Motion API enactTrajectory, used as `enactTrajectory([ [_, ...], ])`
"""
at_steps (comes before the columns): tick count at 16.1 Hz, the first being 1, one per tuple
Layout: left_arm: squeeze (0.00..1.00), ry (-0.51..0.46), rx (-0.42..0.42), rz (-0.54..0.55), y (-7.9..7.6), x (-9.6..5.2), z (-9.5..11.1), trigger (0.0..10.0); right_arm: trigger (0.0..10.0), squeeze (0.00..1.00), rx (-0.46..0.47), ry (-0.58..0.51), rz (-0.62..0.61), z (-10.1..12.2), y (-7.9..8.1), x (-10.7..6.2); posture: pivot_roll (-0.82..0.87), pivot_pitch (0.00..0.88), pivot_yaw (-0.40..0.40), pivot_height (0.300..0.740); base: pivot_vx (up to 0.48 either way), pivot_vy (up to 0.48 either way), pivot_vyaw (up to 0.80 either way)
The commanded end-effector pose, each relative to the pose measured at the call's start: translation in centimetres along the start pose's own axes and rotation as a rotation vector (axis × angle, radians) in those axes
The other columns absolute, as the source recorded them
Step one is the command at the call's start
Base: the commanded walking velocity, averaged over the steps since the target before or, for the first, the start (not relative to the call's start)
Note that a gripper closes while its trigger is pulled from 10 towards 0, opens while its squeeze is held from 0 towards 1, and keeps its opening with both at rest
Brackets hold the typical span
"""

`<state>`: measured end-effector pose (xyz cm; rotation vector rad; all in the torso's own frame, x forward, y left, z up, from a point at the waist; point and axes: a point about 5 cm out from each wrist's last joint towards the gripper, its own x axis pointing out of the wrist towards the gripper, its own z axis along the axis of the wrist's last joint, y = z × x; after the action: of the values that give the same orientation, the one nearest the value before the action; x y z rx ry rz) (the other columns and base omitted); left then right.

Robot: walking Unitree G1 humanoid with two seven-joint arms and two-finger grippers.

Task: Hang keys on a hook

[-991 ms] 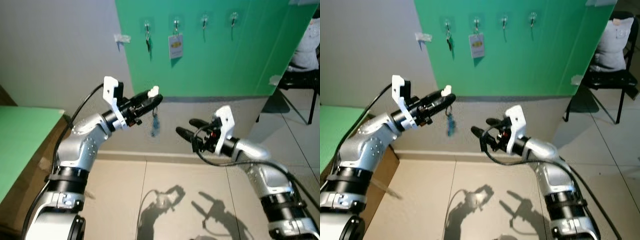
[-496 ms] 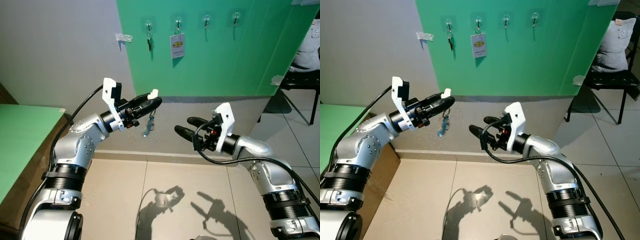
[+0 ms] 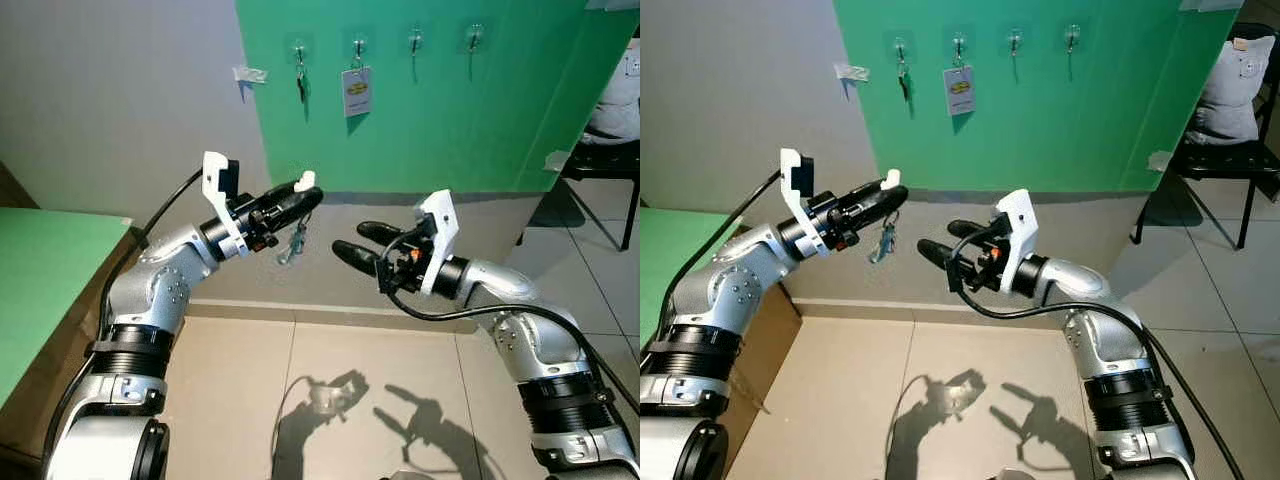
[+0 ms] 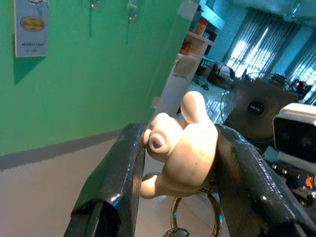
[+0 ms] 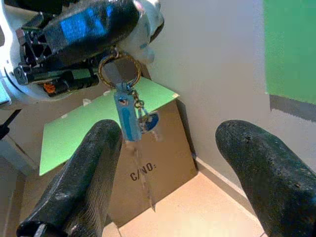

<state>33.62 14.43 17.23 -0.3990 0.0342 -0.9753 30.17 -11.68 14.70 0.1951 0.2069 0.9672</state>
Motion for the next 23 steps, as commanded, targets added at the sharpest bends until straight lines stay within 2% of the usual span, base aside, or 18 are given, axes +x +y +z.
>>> enactTrajectory([
  [1, 0.00, -0.015, 0.007, -0.009, 0.0, 0.3, 0.9, 0.0, 10.0, 0.00, -0.016, -0.010, 0.024, 0.6, 0.5, 0.4, -0.22, 0.000, 0.092, 0.740, 0.000, 0.000, 0.00],
  [5, 0.00, -0.063, -0.020, -0.021, -0.2, 0.6, 1.7, 0.0, 10.0, 0.00, -0.049, 0.028, -0.011, -0.4, 0.3, 0.6, -0.22, 0.000, 0.093, 0.740, 0.000, 0.000, 0.00],
  [7, 0.00, -0.137, -0.096, -0.053, -0.4, 0.7, 2.7, 0.0, 10.0, 0.00, -0.043, 0.024, -0.004, -0.4, 0.5, 0.7, -0.22, 0.000, 0.096, 0.740, 0.000, 0.000, 0.00],
  [9, 0.00, -0.257, -0.226, -0.089, -0.3, 0.5, 4.0, 0.0, 10.0, 0.00, -0.039, 0.020, -0.005, -0.4, 0.5, 0.7, -0.22, 0.000, 0.102, 0.740, 0.000, 0.000, 0.00],
  [15, 0.00, -0.372, -0.399, -0.141, -0.4, 0.4, 4.7, 0.0, 10.0, 0.00, -0.023, -0.009, -0.015, 0.1, 0.5, 0.7, -0.23, 0.000, 0.108, 0.740, 0.000, 0.000, 0.00],
  [19, 0.00, -0.360, -0.413, -0.152, -0.6, 0.3, 4.6, 0.0, 10.0, 0.00, -0.021, -0.054, -0.045, 0.8, 0.2, 0.8, -0.23, 0.000, 0.109, 0.740, 0.000, 0.000, 0.00],
  [23, 0.00, -0.280, -0.409, -0.202, -1.6, 0.4, 3.8, 0.0, 10.0, 0.00, 0.120, -0.157, 0.020, 3.1, -0.2, 0.2, -0.23, 0.000, 0.112, 0.740, 0.000, 0.000, 0.00],
])
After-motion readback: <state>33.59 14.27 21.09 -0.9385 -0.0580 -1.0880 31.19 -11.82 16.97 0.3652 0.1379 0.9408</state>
